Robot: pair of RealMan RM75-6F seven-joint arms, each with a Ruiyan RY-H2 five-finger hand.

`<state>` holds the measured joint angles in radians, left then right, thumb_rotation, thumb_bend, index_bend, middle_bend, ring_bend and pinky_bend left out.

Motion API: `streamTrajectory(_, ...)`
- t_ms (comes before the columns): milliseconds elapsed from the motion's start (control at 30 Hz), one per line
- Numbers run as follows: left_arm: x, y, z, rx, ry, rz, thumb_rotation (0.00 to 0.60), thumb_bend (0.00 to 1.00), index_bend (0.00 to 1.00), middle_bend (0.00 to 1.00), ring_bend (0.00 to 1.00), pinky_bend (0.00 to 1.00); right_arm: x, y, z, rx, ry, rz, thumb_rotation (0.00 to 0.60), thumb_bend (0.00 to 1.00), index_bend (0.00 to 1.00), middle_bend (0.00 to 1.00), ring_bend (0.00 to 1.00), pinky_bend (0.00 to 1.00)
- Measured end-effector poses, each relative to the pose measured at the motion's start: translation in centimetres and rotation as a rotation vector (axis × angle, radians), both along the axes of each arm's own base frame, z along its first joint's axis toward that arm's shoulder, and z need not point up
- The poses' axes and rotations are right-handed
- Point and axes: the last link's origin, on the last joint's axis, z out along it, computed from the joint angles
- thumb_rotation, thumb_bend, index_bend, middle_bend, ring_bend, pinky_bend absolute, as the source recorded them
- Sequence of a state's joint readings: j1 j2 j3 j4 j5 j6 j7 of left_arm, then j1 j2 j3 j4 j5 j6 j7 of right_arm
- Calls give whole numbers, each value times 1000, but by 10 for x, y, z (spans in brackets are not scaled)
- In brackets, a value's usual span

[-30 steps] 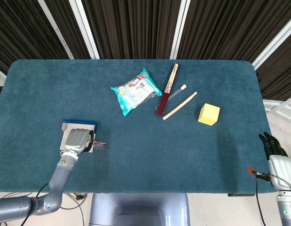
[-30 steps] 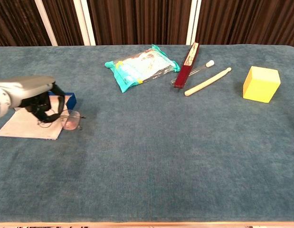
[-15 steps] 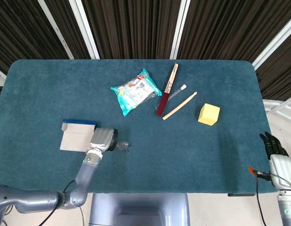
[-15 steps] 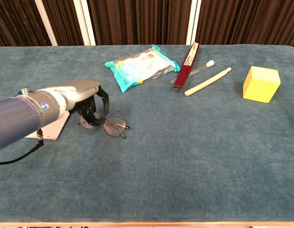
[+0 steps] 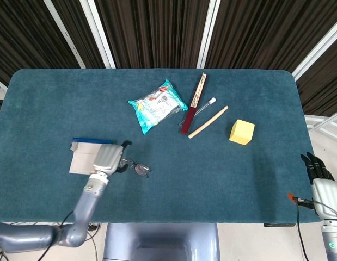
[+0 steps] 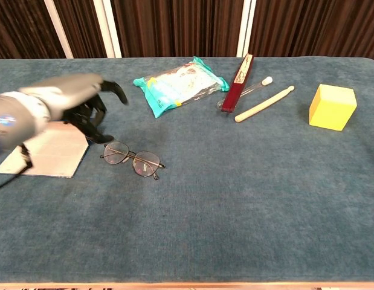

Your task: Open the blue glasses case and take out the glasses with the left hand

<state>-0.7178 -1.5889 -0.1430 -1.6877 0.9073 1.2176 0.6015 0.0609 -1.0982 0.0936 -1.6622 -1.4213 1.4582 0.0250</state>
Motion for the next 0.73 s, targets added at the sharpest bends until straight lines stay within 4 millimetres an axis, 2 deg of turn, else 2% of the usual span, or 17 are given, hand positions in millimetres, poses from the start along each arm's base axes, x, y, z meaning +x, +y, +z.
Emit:
streamTrajectory(167,-39,-22,51,95,50,-61,600,178,21,145,147,243,1,0,0,-3,14,9,600,217,0,0,0,215)
streamTrajectory(233,-62,-37,75,139,88,-75,600,124,0,31,39,127,2,0,0,-10,22,19,600,202,0,0,0,215)
streamTrajectory(267,-72,-45,84,155,102,-76,600,105,0,12,16,85,2,0,0,-13,25,24,600,188,0,0,0,215)
streamTrajectory(333,-95,-66,103,186,130,-57,600,72,0,0,0,8,3,1,0,-15,31,35,600,168,0,0,0,216)
streamTrajectory(400,-117,-86,121,215,151,-16,600,68,0,0,0,0,3,1,0,-15,35,42,600,160,0,0,0,216)
streamTrajectory(500,-138,-106,138,270,175,22,600,67,0,0,0,0,3,2,-1,-14,49,51,600,160,0,0,0,216)
streamTrajectory(600,-157,-120,149,312,204,54,600,67,0,0,0,0,3,2,-2,-14,57,52,600,159,0,0,0,216)
streamTrajectory(733,-163,-122,153,327,174,90,600,67,0,0,0,0,2,2,-3,-10,63,48,600,160,0,0,0,215)
